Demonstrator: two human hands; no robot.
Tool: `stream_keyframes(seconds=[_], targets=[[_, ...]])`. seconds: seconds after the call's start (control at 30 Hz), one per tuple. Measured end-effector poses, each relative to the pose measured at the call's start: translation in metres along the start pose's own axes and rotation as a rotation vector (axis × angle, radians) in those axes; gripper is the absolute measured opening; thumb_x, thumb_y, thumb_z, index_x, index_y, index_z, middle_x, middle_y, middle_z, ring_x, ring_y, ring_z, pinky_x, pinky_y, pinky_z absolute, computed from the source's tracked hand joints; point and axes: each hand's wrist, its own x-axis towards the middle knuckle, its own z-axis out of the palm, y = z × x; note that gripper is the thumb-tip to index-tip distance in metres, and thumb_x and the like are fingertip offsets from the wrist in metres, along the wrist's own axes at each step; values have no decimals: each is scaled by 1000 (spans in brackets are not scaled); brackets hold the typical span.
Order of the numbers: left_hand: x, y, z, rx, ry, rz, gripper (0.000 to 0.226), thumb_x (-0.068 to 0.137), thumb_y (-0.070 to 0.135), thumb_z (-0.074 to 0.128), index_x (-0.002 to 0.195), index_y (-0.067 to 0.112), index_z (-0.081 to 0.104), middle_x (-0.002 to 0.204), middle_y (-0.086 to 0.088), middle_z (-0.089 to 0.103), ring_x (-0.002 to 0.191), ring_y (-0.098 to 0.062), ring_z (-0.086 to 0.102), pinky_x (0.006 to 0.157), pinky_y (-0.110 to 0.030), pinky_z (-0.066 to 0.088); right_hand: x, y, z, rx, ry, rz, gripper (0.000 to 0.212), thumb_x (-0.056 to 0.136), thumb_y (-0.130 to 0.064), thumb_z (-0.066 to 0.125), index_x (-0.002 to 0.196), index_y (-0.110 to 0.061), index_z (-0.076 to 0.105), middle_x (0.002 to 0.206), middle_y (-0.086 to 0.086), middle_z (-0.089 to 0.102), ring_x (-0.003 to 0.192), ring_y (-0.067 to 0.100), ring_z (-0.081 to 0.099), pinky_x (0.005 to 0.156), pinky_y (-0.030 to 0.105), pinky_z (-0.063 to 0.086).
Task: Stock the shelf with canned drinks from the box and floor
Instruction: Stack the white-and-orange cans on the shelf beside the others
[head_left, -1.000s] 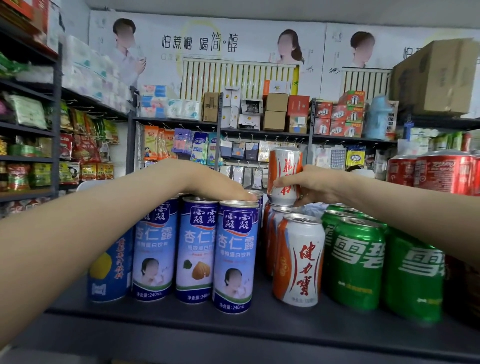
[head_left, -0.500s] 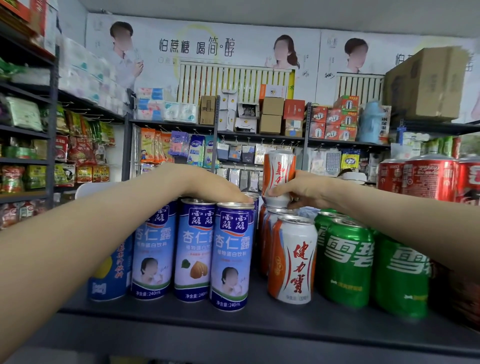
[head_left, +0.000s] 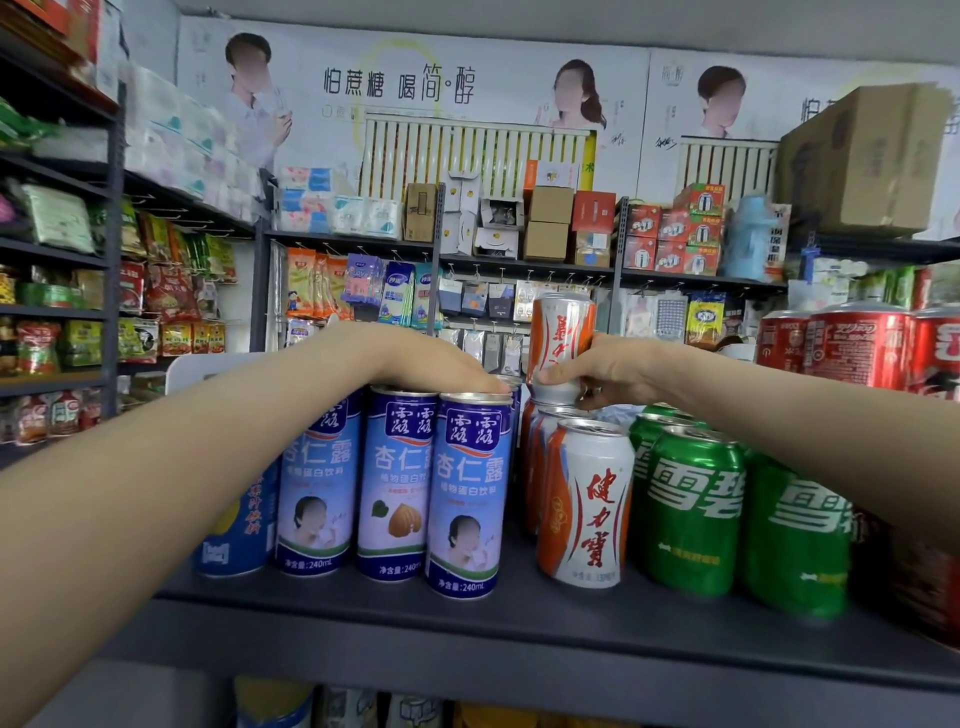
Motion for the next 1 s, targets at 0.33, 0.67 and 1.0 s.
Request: stream_keyframes(seconds=[0.33,0.67,1.0], targets=[[-5,8,-6,103,85,88,51,94,54,39,134,24,48,137,4,50,122,-14,47,107,-34,34,-14,-9,5,-21,132,3,95,46,-21,89,125,-6,40,118,12,61,112,30,56,100,52,42],[-22,19,-23,23,392,96,41,94,36,51,132,20,51,133,2,53,114,-12,49,91,-23,35,-57,-17,-13,-137,319,-97,96,68,-17,83,142,-15,21,131,13,47,109,24,47,96,41,41],[-53,65,-22,-116,630,140,43,92,37,54,130,16,51,128,-3,57,115,-17,53,93,-27,39,-145,-32,-16,-162,401,-311,75,76,-21,78,136,-13,34,137,7,44,119,21,47,98,34,41]])
